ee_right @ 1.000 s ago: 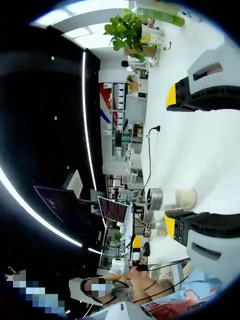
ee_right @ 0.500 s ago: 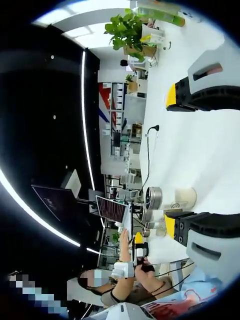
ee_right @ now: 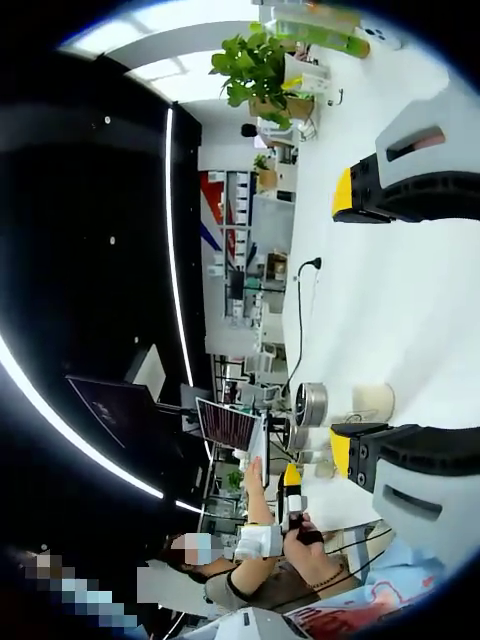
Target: Rotate the seasoning bottle until the label or dispensing opening points toward the visible target arrow and the bottle remains upright within the marked orientation range
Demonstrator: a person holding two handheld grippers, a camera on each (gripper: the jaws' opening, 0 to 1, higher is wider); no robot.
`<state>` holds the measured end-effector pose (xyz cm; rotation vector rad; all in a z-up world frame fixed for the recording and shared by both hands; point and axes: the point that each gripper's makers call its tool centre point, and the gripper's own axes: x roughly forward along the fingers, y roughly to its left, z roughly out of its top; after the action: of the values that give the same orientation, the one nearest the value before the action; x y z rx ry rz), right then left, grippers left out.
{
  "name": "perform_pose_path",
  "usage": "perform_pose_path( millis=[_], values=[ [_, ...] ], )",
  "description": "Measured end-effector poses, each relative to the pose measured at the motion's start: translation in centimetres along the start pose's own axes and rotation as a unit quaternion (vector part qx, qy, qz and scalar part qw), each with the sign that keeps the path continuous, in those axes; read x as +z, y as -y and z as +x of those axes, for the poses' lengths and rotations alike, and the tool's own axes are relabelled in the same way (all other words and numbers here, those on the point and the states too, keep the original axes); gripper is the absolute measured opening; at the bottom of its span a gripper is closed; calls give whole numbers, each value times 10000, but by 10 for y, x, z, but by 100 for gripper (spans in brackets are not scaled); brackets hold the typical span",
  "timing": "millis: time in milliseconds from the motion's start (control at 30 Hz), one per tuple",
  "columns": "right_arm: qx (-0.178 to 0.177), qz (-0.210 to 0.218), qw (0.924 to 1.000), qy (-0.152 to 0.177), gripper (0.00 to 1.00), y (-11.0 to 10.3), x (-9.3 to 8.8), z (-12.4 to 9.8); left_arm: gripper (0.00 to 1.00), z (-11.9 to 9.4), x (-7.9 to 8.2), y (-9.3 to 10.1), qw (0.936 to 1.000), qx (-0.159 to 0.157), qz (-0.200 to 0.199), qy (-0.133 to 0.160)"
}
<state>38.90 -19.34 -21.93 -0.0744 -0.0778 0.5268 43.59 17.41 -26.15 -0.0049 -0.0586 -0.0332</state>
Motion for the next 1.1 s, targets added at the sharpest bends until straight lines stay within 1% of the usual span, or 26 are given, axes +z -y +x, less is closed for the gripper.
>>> perform_pose_path(
  millis=[167, 267, 333, 400, 433, 567, 833, 1100],
  values=[
    [-22, 9, 10000, -7, 84, 1, -1, -1, 43, 2, -4, 0, 10000, 35, -43, -27],
    [-38, 23, 10000, -14, 84, 2, -1, -1, 43, 3, -6, 1, 10000, 28, 64, -46],
    [-44, 38, 10000, -24, 84, 2, -2, -1, 38, 4, -7, 2, 10000, -22, 77, -46],
    [-43, 38, 10000, -38, 84, 2, -3, -1, 33, 4, -7, 7, 9999, -161, -39, -39],
    [-40, 38, 10000, -46, 84, 2, -3, 0, 33, 5, -5, 8, 9998, -172, 80, 8],
    [-37, 52, 10000, -37, 84, 1, -3, 0, 33, 3, -7, 9, 9998, -187, 7, -27],
    [-35, 66, 10000, -53, 83, 1, -4, -2, 32, 2, -8, 9, 9996, -281, 53, -33],
    [-40, 96, 9999, -116, 83, -1, -9, -2, 32, 3, -9, 10, 9986, -517, 78, -62]
  ],
)
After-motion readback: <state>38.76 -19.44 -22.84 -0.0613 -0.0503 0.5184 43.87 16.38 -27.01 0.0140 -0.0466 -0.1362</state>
